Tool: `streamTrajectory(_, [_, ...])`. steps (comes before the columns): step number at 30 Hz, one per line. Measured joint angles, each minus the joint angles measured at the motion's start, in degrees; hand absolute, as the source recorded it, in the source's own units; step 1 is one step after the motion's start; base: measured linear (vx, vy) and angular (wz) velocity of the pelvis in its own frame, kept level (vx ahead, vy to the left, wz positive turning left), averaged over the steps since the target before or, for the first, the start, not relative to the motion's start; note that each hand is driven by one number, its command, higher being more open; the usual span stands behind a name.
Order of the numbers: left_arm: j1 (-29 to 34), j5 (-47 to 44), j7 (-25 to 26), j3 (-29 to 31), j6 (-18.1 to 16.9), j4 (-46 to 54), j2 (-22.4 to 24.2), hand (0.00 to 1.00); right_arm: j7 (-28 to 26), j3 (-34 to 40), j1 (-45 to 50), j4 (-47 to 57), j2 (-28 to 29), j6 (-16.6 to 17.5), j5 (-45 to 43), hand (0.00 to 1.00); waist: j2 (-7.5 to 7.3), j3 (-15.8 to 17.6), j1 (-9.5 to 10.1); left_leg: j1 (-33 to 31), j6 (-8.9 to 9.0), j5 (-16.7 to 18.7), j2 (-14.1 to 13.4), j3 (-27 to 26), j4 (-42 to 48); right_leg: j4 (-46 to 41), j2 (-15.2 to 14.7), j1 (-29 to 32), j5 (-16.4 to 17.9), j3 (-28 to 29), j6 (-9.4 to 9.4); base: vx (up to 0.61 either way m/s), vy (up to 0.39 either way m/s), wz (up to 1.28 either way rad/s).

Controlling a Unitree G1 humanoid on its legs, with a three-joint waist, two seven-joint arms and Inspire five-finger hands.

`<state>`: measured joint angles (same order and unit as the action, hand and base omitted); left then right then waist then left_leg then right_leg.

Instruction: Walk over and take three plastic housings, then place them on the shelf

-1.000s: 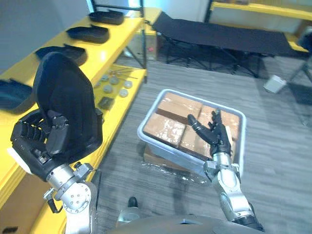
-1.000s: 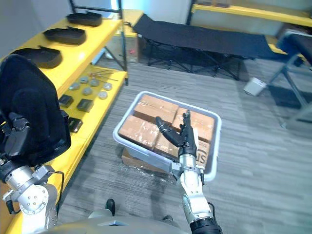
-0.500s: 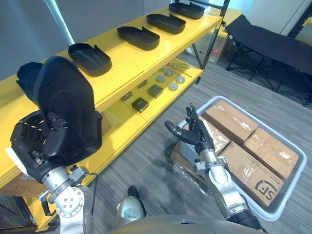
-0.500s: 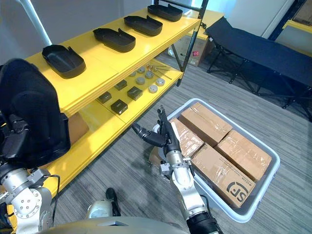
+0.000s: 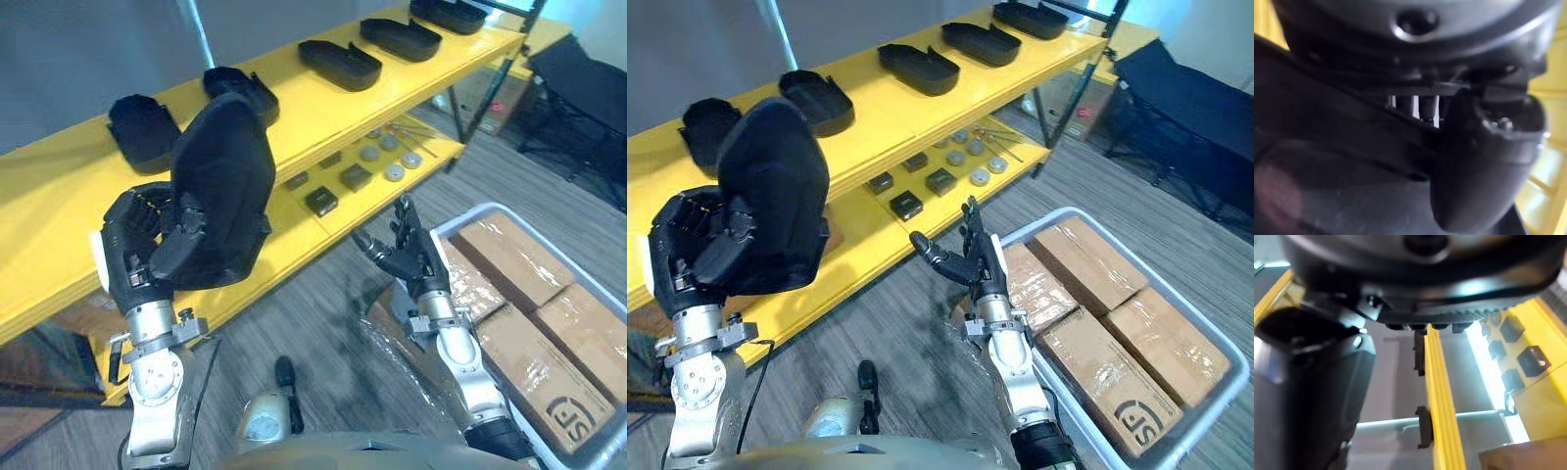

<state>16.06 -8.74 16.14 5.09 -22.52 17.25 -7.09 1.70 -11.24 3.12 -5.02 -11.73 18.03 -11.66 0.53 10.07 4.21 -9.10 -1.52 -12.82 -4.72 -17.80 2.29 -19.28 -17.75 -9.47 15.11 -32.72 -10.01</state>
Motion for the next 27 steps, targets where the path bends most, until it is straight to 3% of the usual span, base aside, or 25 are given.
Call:
streamTrajectory(4, [0.1,-0.2,-0.7,-2.0,0.0,0.0,0.0,0.0,-3.4,-0.1,0.7,0.4,-1.2,0.2,0.0,1.0,1.09,0.8,-0.03,0.6,0.69,-0.1,-1.0,1.1,1.1,-2.8,0.4,-0.7,2.4,-0.4,0.7,-0.11,-0.06,0.08])
streamTrajectory(7, [0.3,-0.1,-1.6,-2.2,0.0,0.1,0.0,0.0,-3.6,0.1,1.0,1.1,-1.6,0.2,0.0,1.0,0.92,1.0,-0.54,0.5,0.85,0.4,-0.9,1.6,1.4,-3.7,-0.2,-1.0,3.7,-1.1,0.74,-0.07,0.001,0.12])
streamTrajectory(10, [0.4,-0.2,-2.6,-1.6,0.0,0.3,0.1,0.0,-3.0,0.7,1.1,3.5,-0.7,0.6,0.0,1.0,-0.35,1.1,-0.02,-0.3,0.29,0.9,0.5,1.7,1.6,-2.4,-1.3,-1.6,3.7,-1.9,0.52,0.04,0.068,0.15])
streamTrajectory(13, [0.5,-2.3,-4.5,0.3,0.0,0.9,0.3,0.0,-1.7,1.8,1.2,4.8,2.3,2.4,0.0,1.0,-3.26,0.8,1.13,-2.0,-0.73,4.2,3.1,1.5,4.7,1.2,-2.4,-3.0,3.6,-1.9,0.46,0.18,0.099,0.19])
streamTrajectory(14, [0.9,-2.7,-4.8,1.2,0.1,1.3,0.5,0.0,-0.7,2.2,1.8,5.5,3.4,2.7,0.1,1.0,-5.31,-0.1,1.64,-2.2,-1.25,7.6,4.4,1.3,6.6,2.5,-3.0,-5.2,0.8,-3.0,3.45,0.36,0.134,0.44])
streamTrajectory(15, [0.7,-2.7,-4.6,1.7,0.3,1.2,1.8,0.0,0.0,2.9,1.6,5.9,2.9,2.7,0.2,1.0,-4.9,-0.4,1.64,-2.1,-2.05,9.1,5.2,2.4,7.7,-4.8,-5.5,-2.7,-2.7,-3.1,6.32,0.37,0.169,0.46])
streamTrajectory(17, [0.8,-2.8,-4.5,1.9,0.3,1.5,2.1,0.0,0.5,3.4,1.5,5.9,2.4,2.8,0.3,1.0,-4.68,-0.5,1.82,-1.0,-2.59,9.7,5.8,2.7,7.2,-13.5,-8.3,1.2,-6.9,-1.3,8.84,0.25,0.18,0.26])
streamTrajectory(18, [0.7,-2.8,-4.2,2.5,0.4,1.7,1.7,0.0,1.1,3.8,0.7,5.5,2.9,2.7,1.4,1.0,-4.82,-0.5,1.76,0.6,-3.7,11.3,6.3,3.3,6.8,-20.7,-9.5,4.4,-8.0,2.6,8.66,0.32,0.174,0.11])
streamTrajectory(20, [0.2,-2.8,-2.2,2.9,0.5,1.7,1.7,0.0,1.3,4.4,-0.4,5.4,2.8,2.8,2.3,1.0,-3.75,0.2,0.99,3.9,-4.33,12.5,6.3,4.8,5.7,-26.8,-6.9,8.6,-3.9,6.7,8.41,0.32,0.127,0.21])
streamTrajectory(22, [-1.4,-2.8,-1.2,2.6,0.5,1.7,1.4,0.0,1.5,6.5,-0.6,5.9,2.8,2.8,2.3,1.0,-2.67,0.5,-0.92,7.8,-3.59,12.9,6.1,7.2,3.8,-22.0,-1.1,11.8,-0.4,8.6,8.83,0.3,0.099,0.58])
streamTrajectory(23, [-4.2,-2.6,-0.8,2.1,0.6,1.4,0.9,0.0,1.8,8.7,-0.5,7.4,2.7,2.8,2.3,1.0,-2.57,0.5,-2.07,8.6,-3.34,13.6,6.1,9.2,3.4,-15.3,3.4,15.6,-0.4,13.2,8.82,0.28,0.044,0.75])
streamTrajectory(25, [-7.3,-2.5,-0.1,1.4,1.6,0.9,-0.1,0.0,2.7,11.4,-0.3,9.3,2.4,3.8,2.5,1.0,-2.5,0.5,-3.88,9.0,-2.77,14.5,6.4,12.5,3.6,-8.5,7.2,19.6,-1.8,19.5,7.13,0.2,-0.017,0.87])
streamTrajectory(27, [-7.7,-2.3,0.2,1.4,2.1,0.7,-0.5,0.0,2.9,13.9,0.8,12.2,2.4,4.3,2.5,1.0,-3.01,0.2,-5.14,10.4,-1.99,15.1,7.3,15.1,3.8,-3.2,8.5,20.2,-4.3,22.7,5.64,0.29,-0.121,0.9])
